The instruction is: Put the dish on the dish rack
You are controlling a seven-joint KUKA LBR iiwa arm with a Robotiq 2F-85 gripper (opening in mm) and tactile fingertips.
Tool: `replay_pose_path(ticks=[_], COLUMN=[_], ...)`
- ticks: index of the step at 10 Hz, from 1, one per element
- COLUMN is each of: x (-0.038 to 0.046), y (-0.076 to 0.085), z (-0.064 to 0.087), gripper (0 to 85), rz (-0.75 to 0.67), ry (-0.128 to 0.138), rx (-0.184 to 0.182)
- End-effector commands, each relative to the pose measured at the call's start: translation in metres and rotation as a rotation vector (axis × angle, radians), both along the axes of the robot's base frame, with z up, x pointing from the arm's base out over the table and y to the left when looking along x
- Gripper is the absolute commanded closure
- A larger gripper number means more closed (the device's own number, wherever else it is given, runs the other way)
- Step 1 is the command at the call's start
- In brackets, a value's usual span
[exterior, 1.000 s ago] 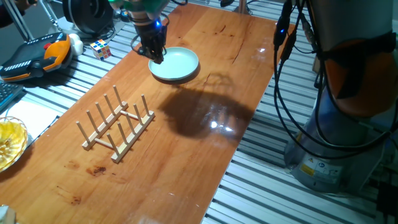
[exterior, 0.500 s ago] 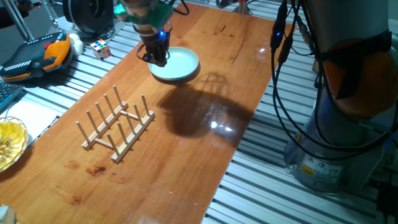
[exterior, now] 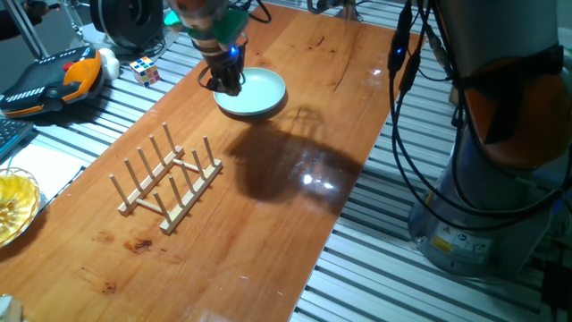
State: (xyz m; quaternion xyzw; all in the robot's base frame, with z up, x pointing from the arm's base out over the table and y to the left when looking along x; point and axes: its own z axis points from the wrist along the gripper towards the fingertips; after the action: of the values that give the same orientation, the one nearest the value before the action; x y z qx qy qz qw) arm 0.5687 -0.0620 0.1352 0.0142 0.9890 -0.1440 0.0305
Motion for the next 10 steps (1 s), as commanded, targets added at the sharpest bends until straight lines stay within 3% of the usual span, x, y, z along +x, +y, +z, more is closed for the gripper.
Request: replay_pose_path(ticks=[1,4,10], x=[0.0017,0.0026,0.0032], y=[0.0000,-0.0020,-0.0032], z=[-0.0048,-0.0036,-0.0036], gripper=[84.3,84.3,84.3], rz=[0.000,-0.015,0.006], ry=[0.000,0.029,0.029], rx=[0.005,0.004,0.000])
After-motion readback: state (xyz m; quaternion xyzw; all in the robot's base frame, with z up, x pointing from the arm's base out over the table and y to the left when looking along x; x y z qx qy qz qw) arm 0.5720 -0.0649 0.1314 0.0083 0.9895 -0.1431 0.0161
